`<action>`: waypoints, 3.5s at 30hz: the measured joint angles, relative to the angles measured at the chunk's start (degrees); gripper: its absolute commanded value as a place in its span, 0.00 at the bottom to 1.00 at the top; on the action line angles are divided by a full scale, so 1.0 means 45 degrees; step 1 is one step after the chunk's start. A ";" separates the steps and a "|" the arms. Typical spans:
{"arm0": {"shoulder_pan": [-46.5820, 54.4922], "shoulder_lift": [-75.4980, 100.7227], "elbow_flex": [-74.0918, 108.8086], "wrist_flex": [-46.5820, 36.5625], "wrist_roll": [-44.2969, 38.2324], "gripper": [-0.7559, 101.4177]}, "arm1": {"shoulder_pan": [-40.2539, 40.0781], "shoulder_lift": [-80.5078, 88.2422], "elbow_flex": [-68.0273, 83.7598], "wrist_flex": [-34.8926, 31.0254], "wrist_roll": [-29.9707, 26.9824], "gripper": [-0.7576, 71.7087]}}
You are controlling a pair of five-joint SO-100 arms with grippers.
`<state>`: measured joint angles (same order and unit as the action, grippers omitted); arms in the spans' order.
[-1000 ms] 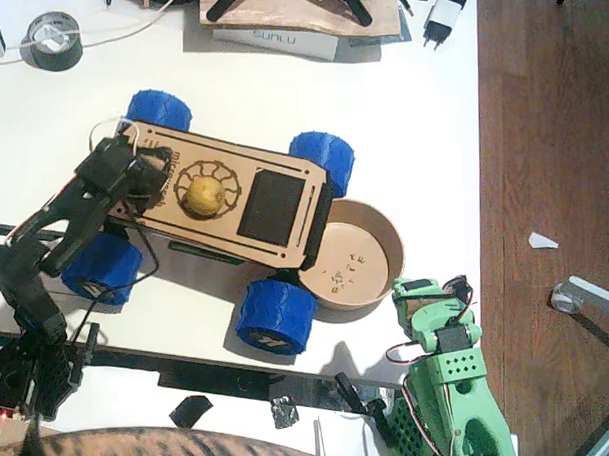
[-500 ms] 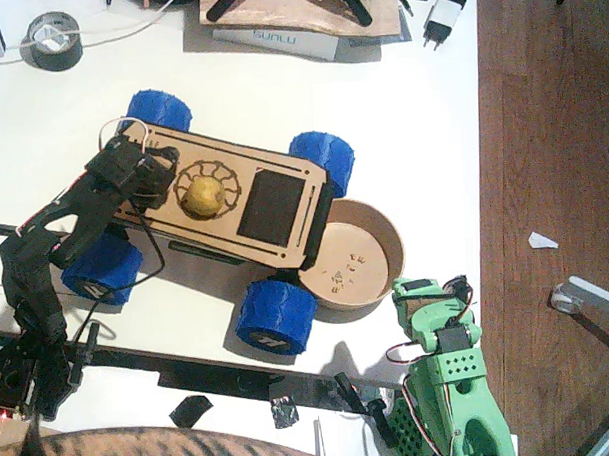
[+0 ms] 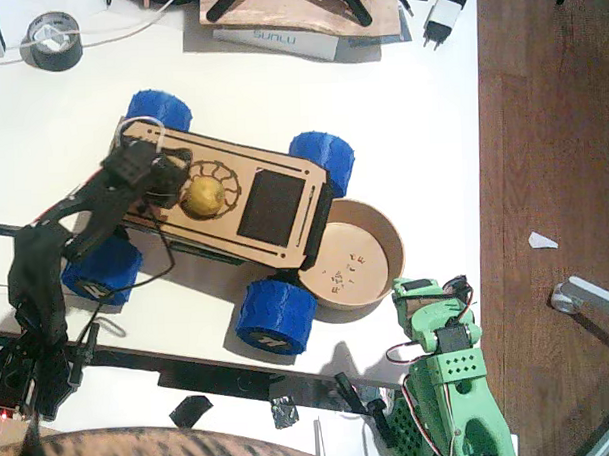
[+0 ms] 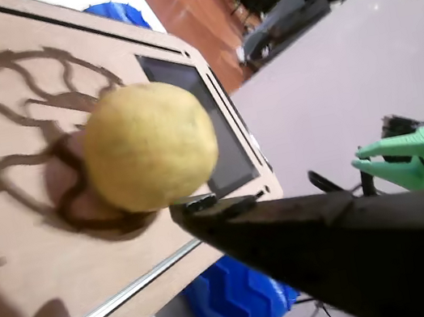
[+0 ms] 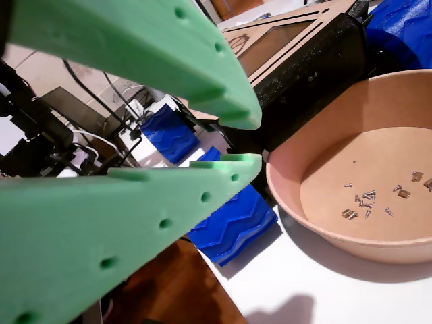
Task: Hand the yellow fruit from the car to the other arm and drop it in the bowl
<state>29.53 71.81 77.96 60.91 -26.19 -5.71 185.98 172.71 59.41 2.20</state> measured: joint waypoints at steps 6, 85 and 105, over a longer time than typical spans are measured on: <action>0.0254 -0.0977 -0.1270 0.0645 0.0000 0.35 | 0.0000 0.0000 0.0000 0.0000 -0.0117 0.01; 0.0508 -0.3652 -0.4453 0.2305 0.0020 0.01 | 0.0000 0.0000 0.0000 0.0000 -0.0117 0.01; 0.0527 -0.0273 -0.4414 0.5059 0.0020 0.01 | 0.0000 0.0000 0.0000 0.0000 -0.0117 0.01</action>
<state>31.90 70.58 58.10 83.67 -26.10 -5.71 185.98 172.71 59.41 1.67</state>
